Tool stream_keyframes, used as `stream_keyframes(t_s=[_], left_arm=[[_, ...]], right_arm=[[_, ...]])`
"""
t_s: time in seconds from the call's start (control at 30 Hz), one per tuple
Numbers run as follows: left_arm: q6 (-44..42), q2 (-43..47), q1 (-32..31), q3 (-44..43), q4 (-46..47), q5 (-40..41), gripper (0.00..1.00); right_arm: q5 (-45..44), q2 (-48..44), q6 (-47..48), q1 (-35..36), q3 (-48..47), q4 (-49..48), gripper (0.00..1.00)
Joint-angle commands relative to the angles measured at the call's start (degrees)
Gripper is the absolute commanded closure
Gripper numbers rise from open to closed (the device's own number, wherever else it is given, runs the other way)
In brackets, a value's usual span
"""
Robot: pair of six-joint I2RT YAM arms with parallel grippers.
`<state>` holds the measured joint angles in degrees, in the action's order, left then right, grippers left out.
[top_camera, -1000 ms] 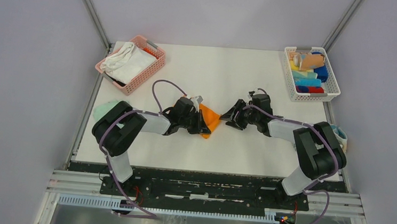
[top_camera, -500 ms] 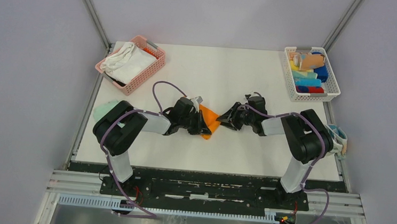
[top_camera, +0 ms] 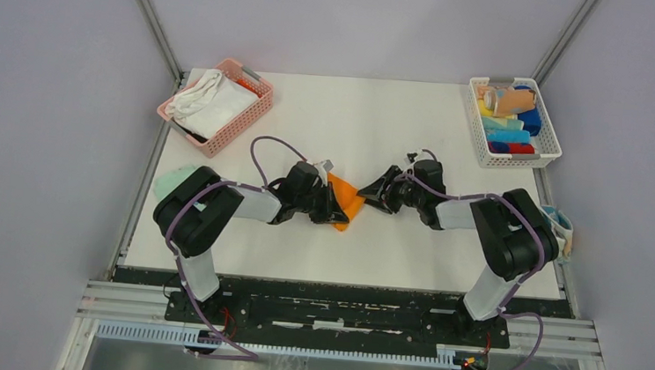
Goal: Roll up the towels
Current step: Roll the towel at the center of the board.
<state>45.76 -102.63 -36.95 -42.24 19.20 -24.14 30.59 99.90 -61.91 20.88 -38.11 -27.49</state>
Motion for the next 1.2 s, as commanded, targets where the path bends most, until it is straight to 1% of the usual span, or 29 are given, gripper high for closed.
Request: stream_keyframes(t_s=[0.0,0.1,0.17,0.27,0.33,0.5,0.7,0.77,0.87,1.17], left_arm=[[1.9,-1.4,0.2,2.0,-4.1,1.1,0.97],[2.0,-1.3,0.2,2.1,-4.1,1.1,0.97],[2.1,-1.2,0.2,2.2,-3.9,1.1,0.97],[2.3,-1.3,0.3,2.4,-3.7,1.0,0.97],[2.4,-1.5,0.3,2.4,-3.6,0.8,0.97],[2.5,-1.7,0.4,2.4,-3.5,0.6,0.97],[2.4,-1.7,0.4,2.3,-3.7,0.3,0.97],[2.2,-1.6,0.4,2.3,-4.1,0.4,0.97],[1.7,-1.4,0.4,2.2,-4.8,0.4,0.97],[0.9,-1.2,0.4,2.0,-6.0,0.6,0.95]], right_arm=[[1.3,-1.1,-0.1,-0.4,3.1,-7.5,0.49],[1.3,-0.3,-1.7,-0.8,5.1,-12.2,0.49],[1.1,0.1,-3.1,-0.9,6.5,-17.0,0.49],[1.5,1.0,-3.9,-1.0,7.4,-20.5,0.49],[1.9,1.7,-3.2,-0.9,6.7,-19.3,0.49],[2.5,4.8,-2.8,-0.9,5.6,-18.8,0.55],[2.5,8.2,-3.1,-0.8,4.0,-18.1,0.58],[1.8,8.2,-2.1,-0.7,3.0,-15.5,0.57],[0.3,7.3,0.7,-0.3,0.7,-8.3,0.57],[-8.2,6.5,8.6,2.3,-7.0,18.8,0.59]])
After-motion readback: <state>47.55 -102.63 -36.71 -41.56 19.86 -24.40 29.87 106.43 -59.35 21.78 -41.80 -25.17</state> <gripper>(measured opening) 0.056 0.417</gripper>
